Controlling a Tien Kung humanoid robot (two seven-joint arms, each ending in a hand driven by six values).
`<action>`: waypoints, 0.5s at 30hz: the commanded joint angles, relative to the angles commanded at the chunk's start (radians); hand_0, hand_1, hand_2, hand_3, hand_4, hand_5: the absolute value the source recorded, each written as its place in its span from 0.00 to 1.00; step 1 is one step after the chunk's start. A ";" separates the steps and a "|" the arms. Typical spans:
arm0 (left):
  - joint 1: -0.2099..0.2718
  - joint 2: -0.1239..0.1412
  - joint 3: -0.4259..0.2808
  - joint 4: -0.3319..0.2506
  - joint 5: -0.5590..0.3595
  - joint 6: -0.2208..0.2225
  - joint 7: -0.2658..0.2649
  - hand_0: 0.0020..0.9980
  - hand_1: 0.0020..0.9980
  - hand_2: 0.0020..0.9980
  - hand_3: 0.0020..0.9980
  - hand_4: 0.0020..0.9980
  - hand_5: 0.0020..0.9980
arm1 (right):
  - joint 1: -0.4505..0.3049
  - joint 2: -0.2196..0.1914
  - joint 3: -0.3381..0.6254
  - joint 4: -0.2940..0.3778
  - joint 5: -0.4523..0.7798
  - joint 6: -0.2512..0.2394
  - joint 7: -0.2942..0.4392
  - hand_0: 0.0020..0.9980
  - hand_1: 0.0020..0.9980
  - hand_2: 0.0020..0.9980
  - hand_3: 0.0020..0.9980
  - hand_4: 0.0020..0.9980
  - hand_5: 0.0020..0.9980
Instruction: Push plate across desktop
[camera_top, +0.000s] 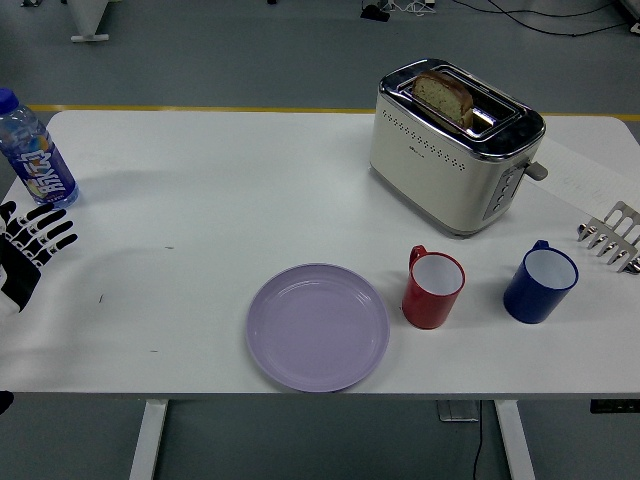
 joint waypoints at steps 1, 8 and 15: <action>0.000 0.000 0.000 0.000 0.000 0.000 0.000 0.67 0.73 0.71 0.62 0.57 1.00 | 0.000 0.000 0.000 0.000 0.000 0.000 0.000 0.58 0.56 0.68 0.60 0.40 0.41; -0.001 -0.001 0.000 0.001 0.003 -0.003 0.001 0.67 0.73 0.70 0.62 0.57 1.00 | 0.003 0.001 -0.002 -0.001 0.002 -0.001 0.000 0.58 0.56 0.68 0.60 0.40 0.41; 0.000 -0.001 -0.001 0.001 0.002 -0.002 0.000 0.67 0.73 0.70 0.62 0.57 1.00 | 0.003 0.001 -0.003 -0.001 0.002 -0.001 0.000 0.58 0.56 0.68 0.60 0.40 0.41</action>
